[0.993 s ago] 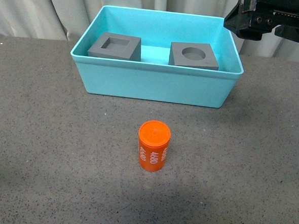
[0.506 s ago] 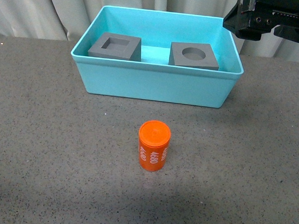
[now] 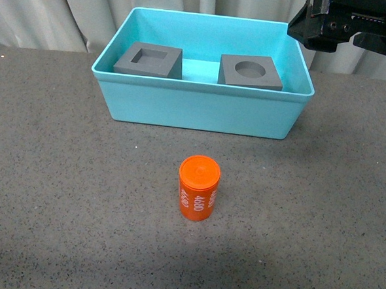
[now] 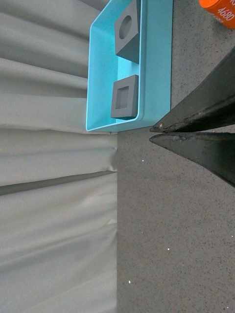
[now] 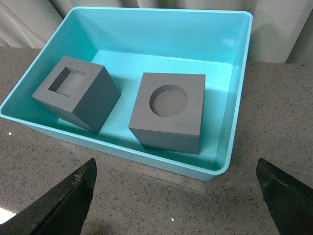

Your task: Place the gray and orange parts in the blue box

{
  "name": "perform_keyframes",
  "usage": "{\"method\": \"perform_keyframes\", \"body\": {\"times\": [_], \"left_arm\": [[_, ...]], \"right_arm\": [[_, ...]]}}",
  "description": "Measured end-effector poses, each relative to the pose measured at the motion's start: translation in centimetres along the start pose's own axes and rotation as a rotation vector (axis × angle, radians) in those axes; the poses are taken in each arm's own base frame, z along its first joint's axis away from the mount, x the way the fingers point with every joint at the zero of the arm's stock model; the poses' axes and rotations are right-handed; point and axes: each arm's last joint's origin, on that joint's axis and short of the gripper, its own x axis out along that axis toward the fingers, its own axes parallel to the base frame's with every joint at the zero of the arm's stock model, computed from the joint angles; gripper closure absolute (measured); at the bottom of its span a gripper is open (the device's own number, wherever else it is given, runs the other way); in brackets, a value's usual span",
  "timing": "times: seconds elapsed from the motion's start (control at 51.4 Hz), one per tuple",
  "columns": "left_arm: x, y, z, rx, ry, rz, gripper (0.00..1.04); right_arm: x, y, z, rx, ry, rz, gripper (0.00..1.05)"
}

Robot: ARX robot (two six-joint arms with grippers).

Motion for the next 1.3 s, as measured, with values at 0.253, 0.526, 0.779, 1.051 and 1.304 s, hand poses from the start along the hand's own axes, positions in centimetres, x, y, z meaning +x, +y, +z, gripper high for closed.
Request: {"method": "perform_keyframes", "body": {"times": [0.253,0.526,0.779,1.051,1.304], "left_arm": [[-1.3,0.0,-0.3,0.0,0.007,0.0,1.01],[-1.3,0.0,-0.3,0.0,0.008,0.0,0.77],[-1.3,0.0,-0.3,0.0,0.008,0.0,0.27],[-1.3,0.0,-0.3,0.003,0.008,0.0,0.07],[-1.3,0.0,-0.3,0.003,0.008,0.0,0.07]], "right_arm": [[0.0,0.0,0.0,0.0,0.0,-0.001,0.1],[0.0,0.2,0.1,-0.048,-0.029,-0.075,0.1],[0.2,4.2,0.3,-0.261,0.173,0.044,0.1],[1.0,7.6,-1.7,-0.375,0.422,0.232,0.1],[3.0,8.6,-4.4,-0.431,0.547,0.265,0.1]]}}
